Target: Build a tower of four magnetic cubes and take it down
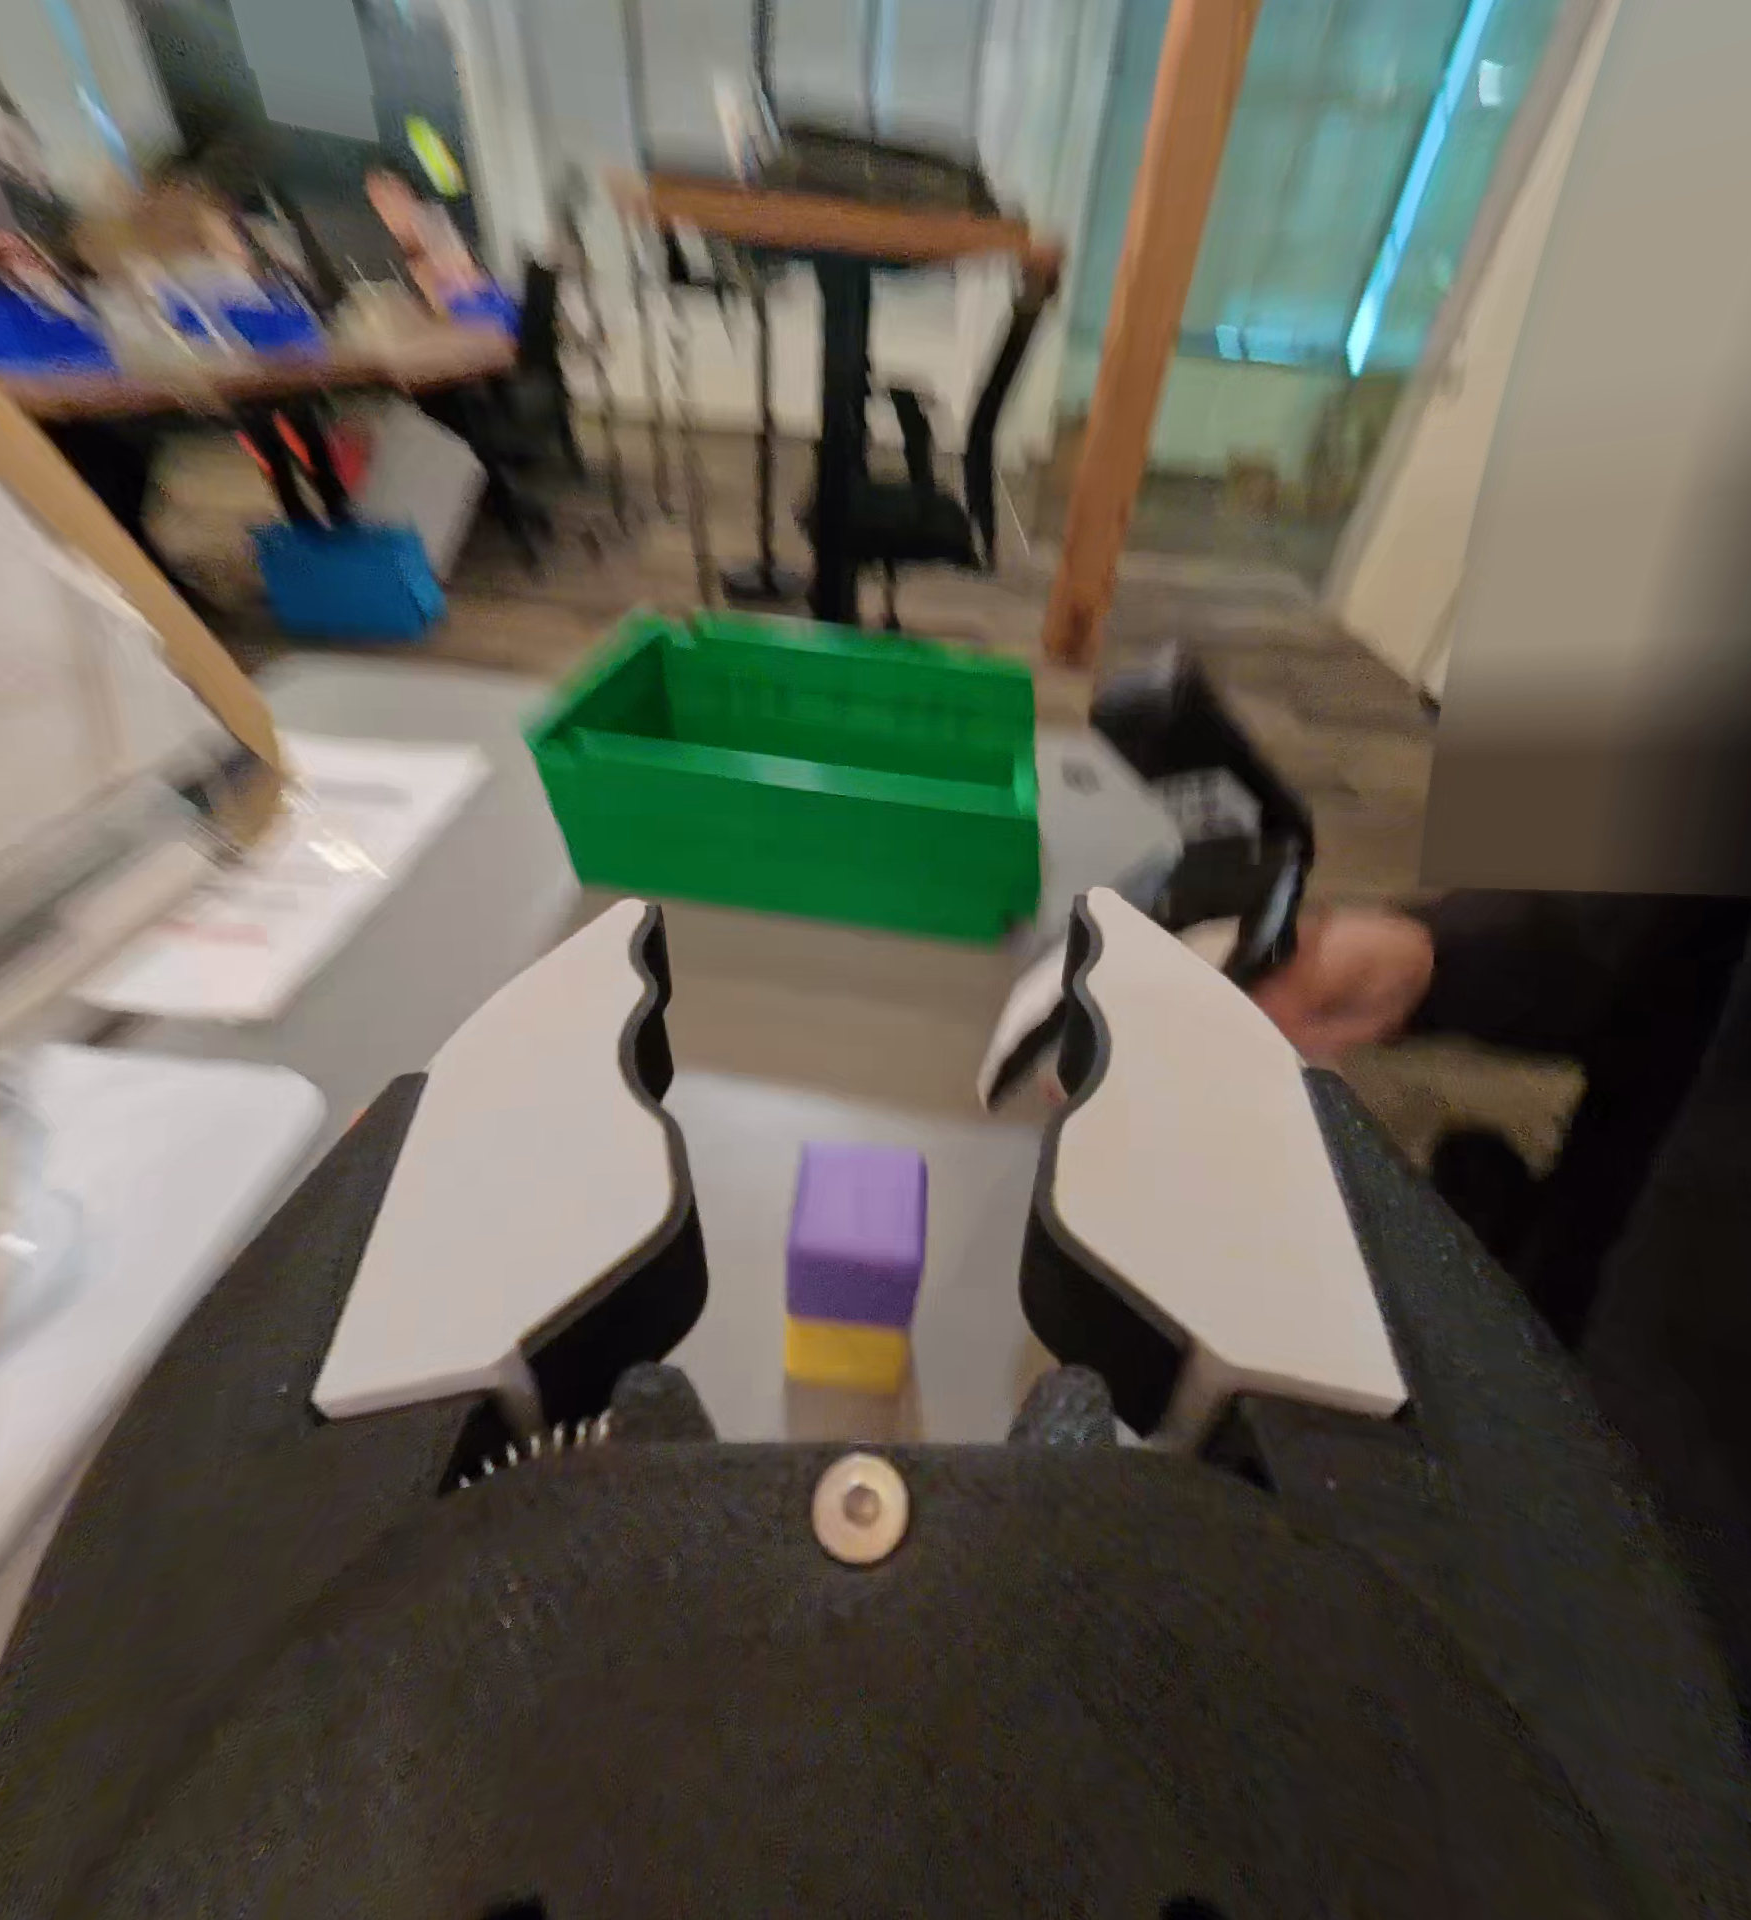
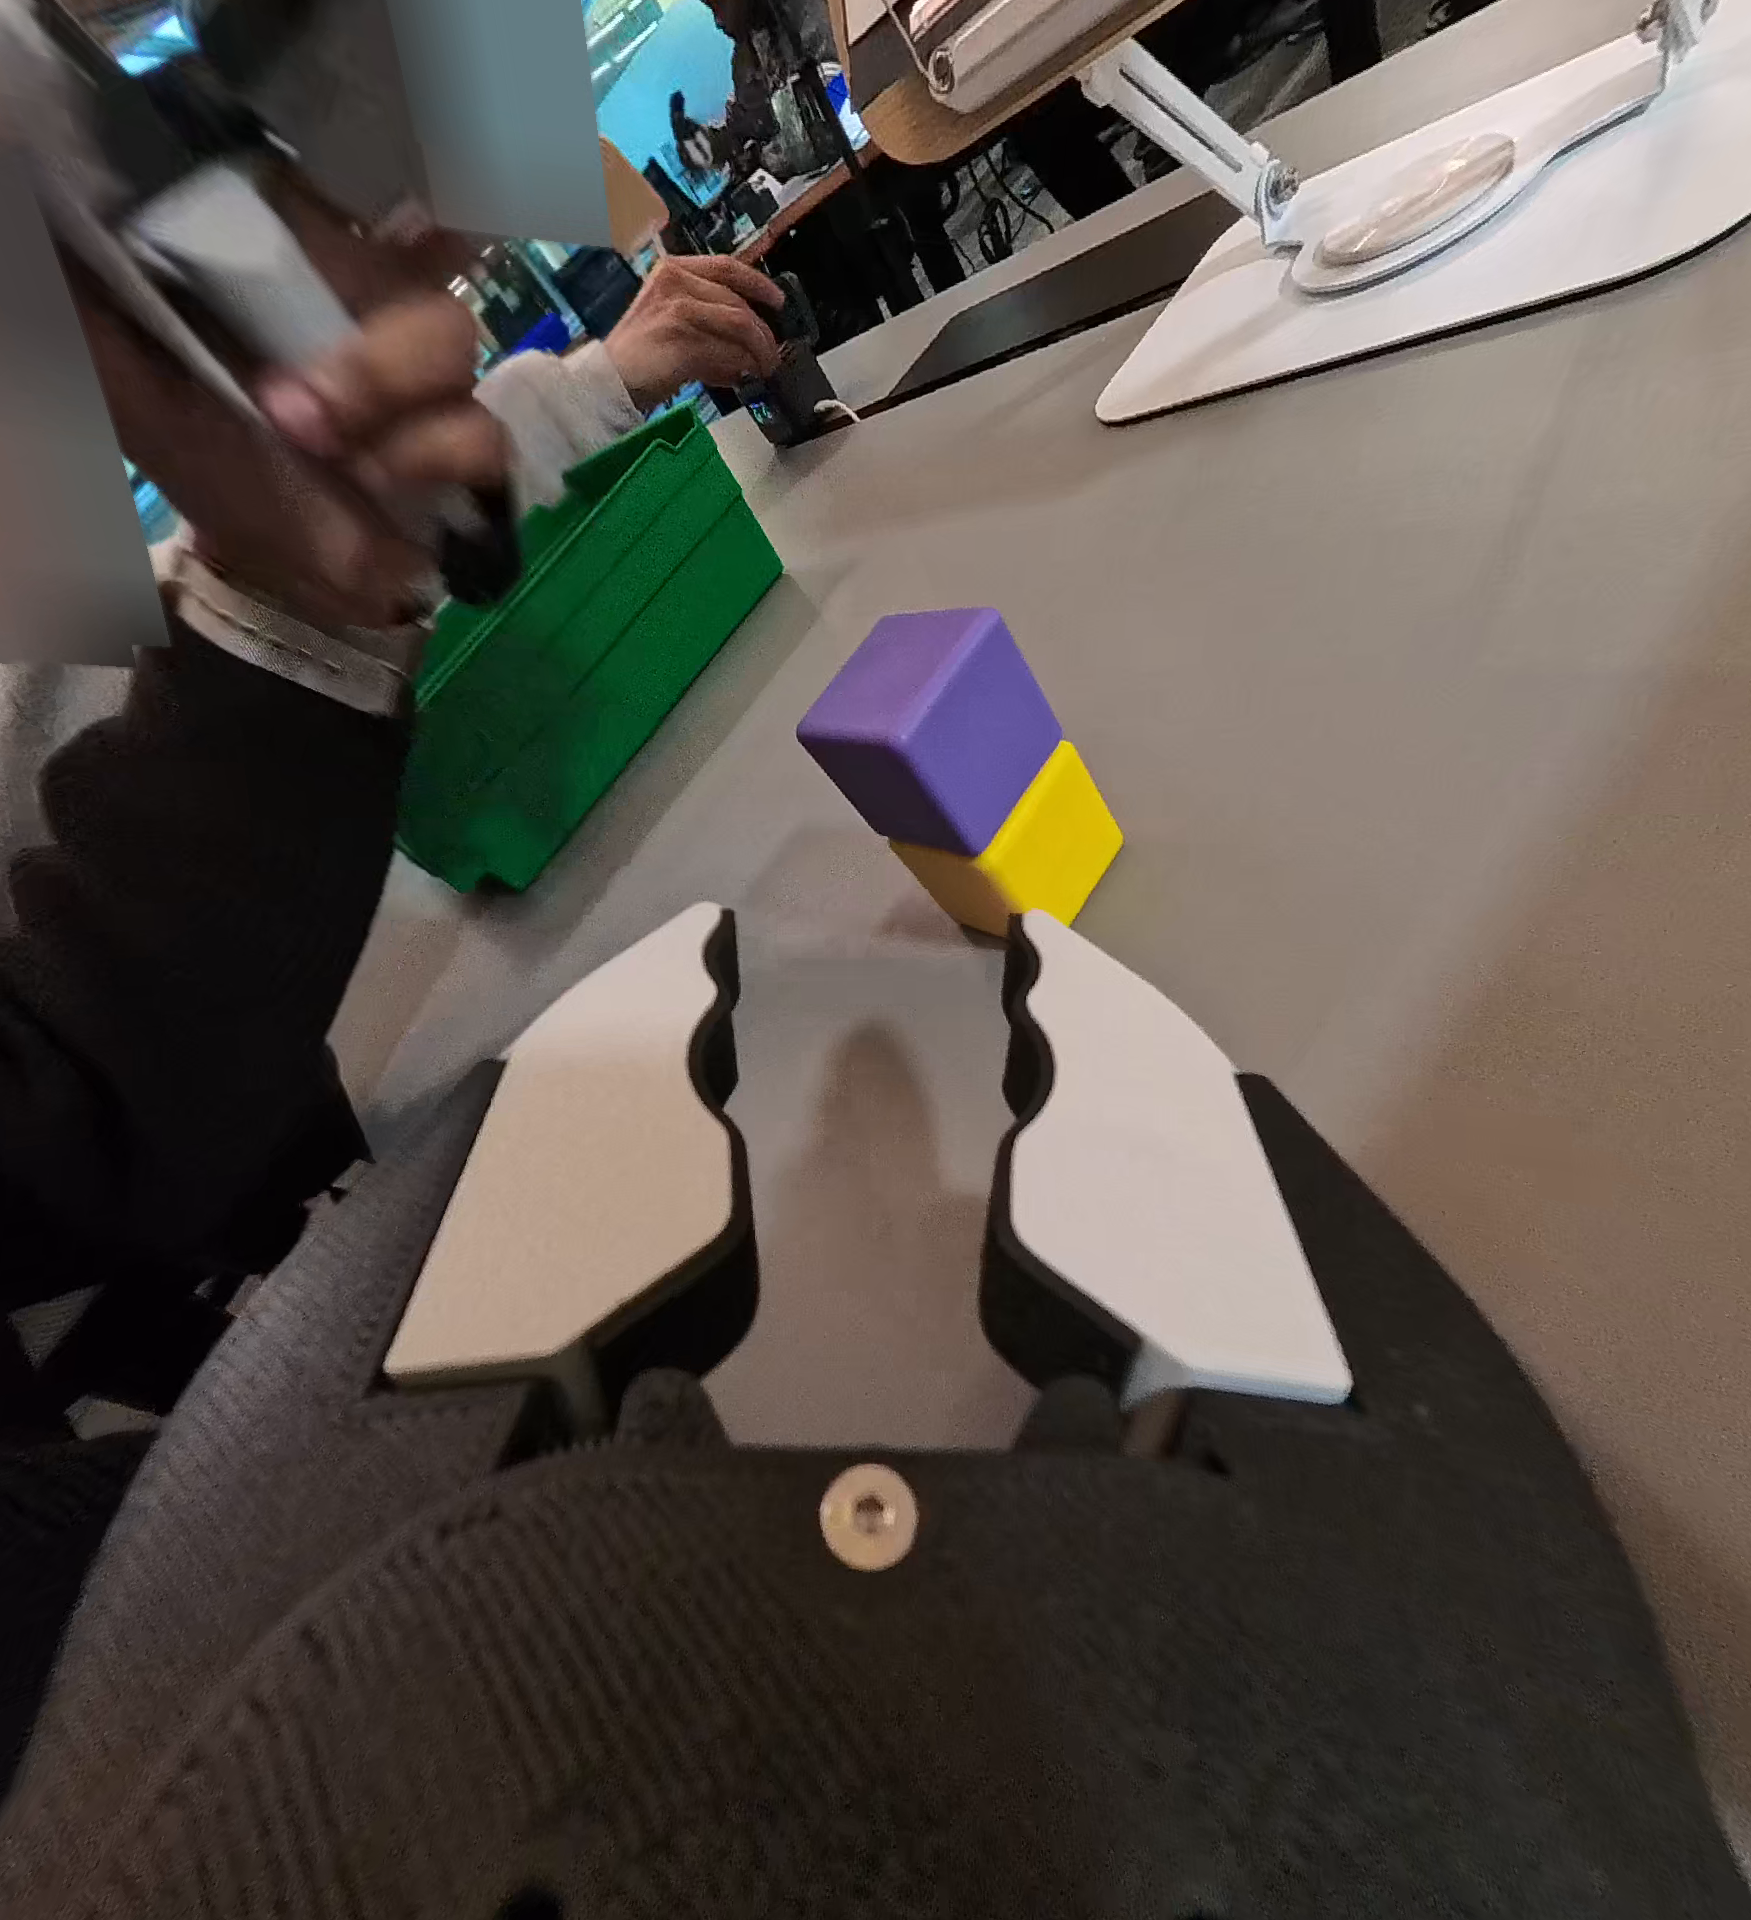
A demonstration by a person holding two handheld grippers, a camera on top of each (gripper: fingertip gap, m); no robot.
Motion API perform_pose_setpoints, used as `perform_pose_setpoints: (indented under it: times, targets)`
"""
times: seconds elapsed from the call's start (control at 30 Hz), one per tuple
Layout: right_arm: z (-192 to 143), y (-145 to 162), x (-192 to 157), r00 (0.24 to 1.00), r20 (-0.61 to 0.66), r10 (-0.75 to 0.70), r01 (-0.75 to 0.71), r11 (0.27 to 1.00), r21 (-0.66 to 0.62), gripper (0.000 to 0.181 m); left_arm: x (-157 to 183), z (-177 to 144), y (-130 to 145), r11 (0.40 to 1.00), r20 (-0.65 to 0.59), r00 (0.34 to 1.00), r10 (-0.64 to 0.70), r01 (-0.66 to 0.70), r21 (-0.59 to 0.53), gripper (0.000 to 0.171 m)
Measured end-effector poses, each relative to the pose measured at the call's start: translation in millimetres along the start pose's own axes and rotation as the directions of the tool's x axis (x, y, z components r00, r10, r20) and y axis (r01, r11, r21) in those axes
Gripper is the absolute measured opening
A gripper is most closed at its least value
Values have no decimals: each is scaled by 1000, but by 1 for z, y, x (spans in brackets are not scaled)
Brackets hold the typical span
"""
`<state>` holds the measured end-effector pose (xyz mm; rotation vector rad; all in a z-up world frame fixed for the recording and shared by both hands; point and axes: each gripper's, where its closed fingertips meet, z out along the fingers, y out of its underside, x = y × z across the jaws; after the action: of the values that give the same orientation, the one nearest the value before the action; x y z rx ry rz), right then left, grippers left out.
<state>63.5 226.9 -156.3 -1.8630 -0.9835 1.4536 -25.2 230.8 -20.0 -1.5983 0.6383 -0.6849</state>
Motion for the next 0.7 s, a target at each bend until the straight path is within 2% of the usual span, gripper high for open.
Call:
perform_pose_setpoints:
  times: [0.03,0.1,0.13,0.2,0.27,0.3,0.33,0.43,0.57,0.63,0.7]
  targets:
    - [0,0,0,1000,6,11,-11,1000,4,50,-5,-17,-32,996,66,998,15,-20,84,74]
    - [0,0,1,999,14,31,-31,1000,6,50,-28,-63,-82,980,318,948,17,-79,184,68]
    - [0,0,1,999,16,39,-39,999,4,50,-42,-93,-97,976,474,881,10,-113,188,68]
    - [0,-1,3,999,15,48,-48,999,4,50,-69,-162,-103,983,747,664,6,-141,118,67]
    - [-2,-5,4,999,11,51,-51,998,22,50,-90,-239,-84,998,918,397,-7,-60,34,63]
    - [-2,-7,5,999,9,50,-50,998,29,50,-96,-271,-72,1000,951,308,-19,-11,23,63]
    - [-2,-8,5,999,9,50,-50,998,33,48,-102,-295,-58,999,964,263,-42,32,34,63]
    - [4,-7,5,999,19,51,-51,999,17,48,-126,-345,-1,976,973,189,-135,194,98,63]
    - [12,-4,0,999,27,24,-23,1000,-7,48,-145,-384,90,881,982,58,-179,454,134,67]
    - [14,-4,1,1000,10,-16,16,1000,-16,48,-143,-391,108,858,983,13,-182,490,153,67]
    - [14,-5,5,998,-12,-55,55,998,-21,48,-130,-388,114,865,974,-15,-226,457,208,61]
